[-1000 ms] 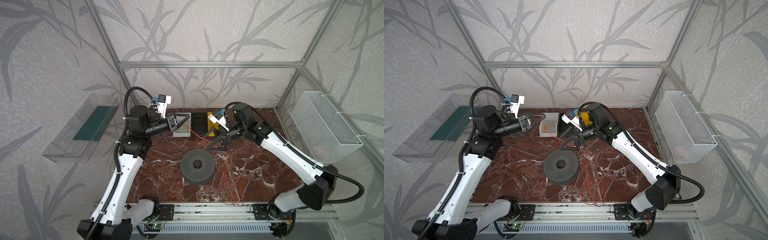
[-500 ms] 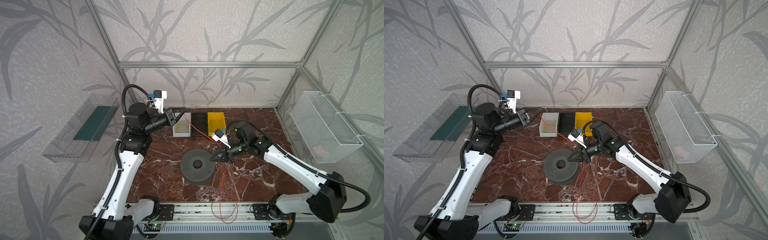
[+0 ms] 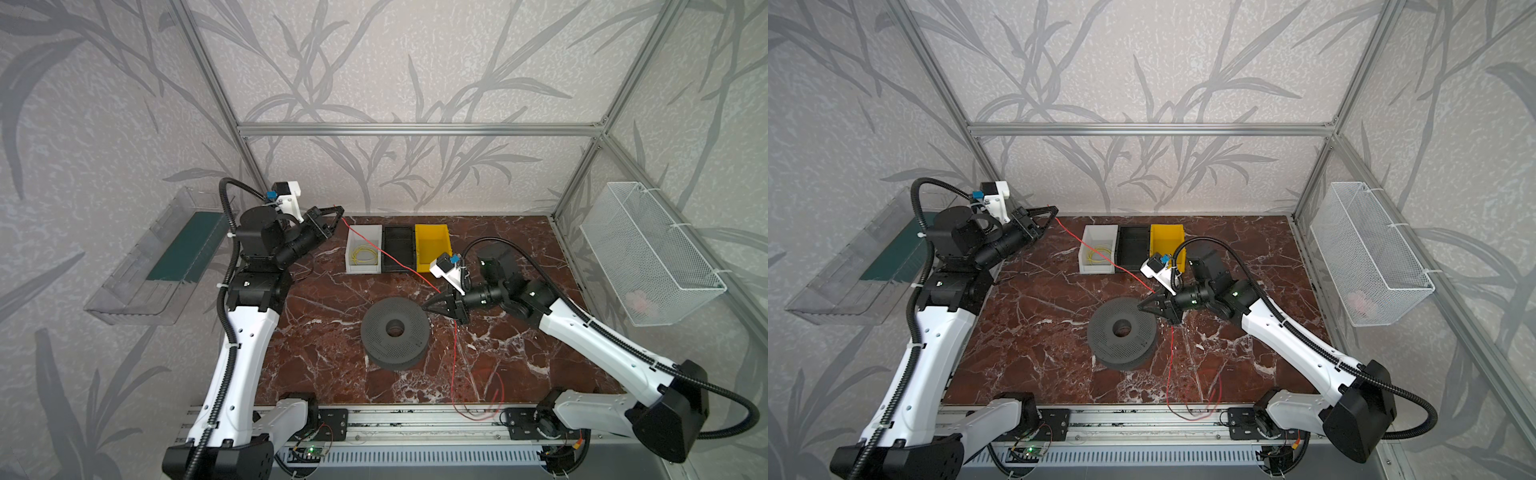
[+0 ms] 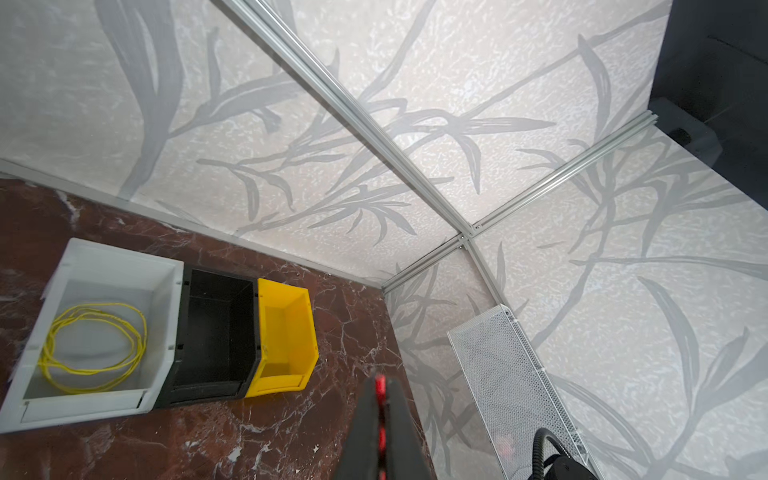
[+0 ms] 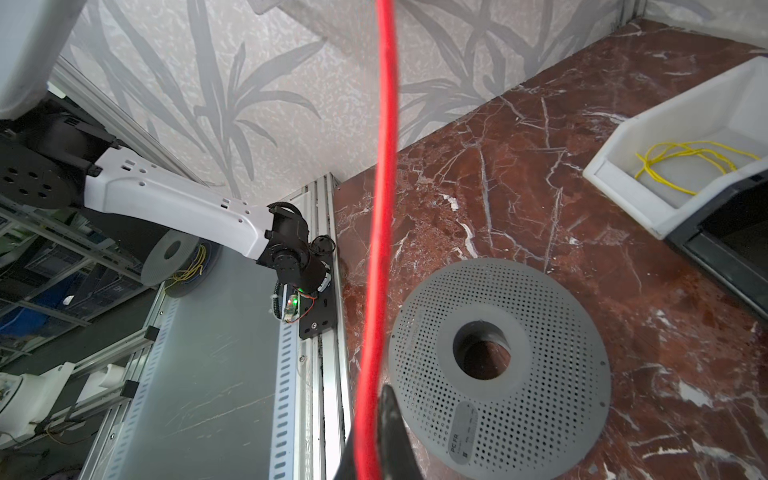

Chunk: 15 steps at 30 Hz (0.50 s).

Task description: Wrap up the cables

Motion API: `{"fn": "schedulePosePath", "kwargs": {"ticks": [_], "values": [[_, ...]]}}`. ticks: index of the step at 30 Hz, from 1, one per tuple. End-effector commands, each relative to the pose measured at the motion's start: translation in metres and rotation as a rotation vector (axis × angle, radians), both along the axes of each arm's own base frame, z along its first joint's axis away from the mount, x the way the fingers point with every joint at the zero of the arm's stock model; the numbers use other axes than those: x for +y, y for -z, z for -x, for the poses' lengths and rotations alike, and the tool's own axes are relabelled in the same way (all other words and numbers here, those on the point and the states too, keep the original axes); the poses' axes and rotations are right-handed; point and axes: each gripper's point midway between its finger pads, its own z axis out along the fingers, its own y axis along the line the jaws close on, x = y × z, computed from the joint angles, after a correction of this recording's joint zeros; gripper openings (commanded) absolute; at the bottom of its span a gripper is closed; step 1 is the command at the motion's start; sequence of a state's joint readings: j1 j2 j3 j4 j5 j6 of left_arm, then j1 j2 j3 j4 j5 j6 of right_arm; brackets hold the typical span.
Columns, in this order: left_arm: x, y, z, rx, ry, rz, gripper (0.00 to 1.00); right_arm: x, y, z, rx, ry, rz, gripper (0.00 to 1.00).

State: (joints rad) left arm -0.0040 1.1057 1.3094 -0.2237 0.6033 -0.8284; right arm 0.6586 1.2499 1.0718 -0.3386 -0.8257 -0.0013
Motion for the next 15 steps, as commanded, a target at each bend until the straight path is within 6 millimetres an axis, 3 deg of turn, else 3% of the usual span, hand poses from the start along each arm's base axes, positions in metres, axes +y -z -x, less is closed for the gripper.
{"fn": "schedulePosePath", "kwargs": {"ticks": [1,5,10,15], "values": [[0.047,-0.034,-0.021,-0.092,-0.236,-0.037,0.0,-0.013,0.019,0.019,0.1,-0.014,0.078,0.0],[0.048,-0.023,-0.028,-0.059,-0.237,-0.049,0.0,-0.006,0.002,0.028,0.128,-0.077,0.012,0.0],[0.09,-0.014,-0.033,0.004,-0.37,0.023,0.0,-0.008,0.019,0.03,0.145,-0.07,0.088,0.0],[0.099,-0.017,-0.042,0.008,-0.399,0.034,0.0,-0.008,0.026,0.032,0.17,-0.066,0.099,0.0]]}}
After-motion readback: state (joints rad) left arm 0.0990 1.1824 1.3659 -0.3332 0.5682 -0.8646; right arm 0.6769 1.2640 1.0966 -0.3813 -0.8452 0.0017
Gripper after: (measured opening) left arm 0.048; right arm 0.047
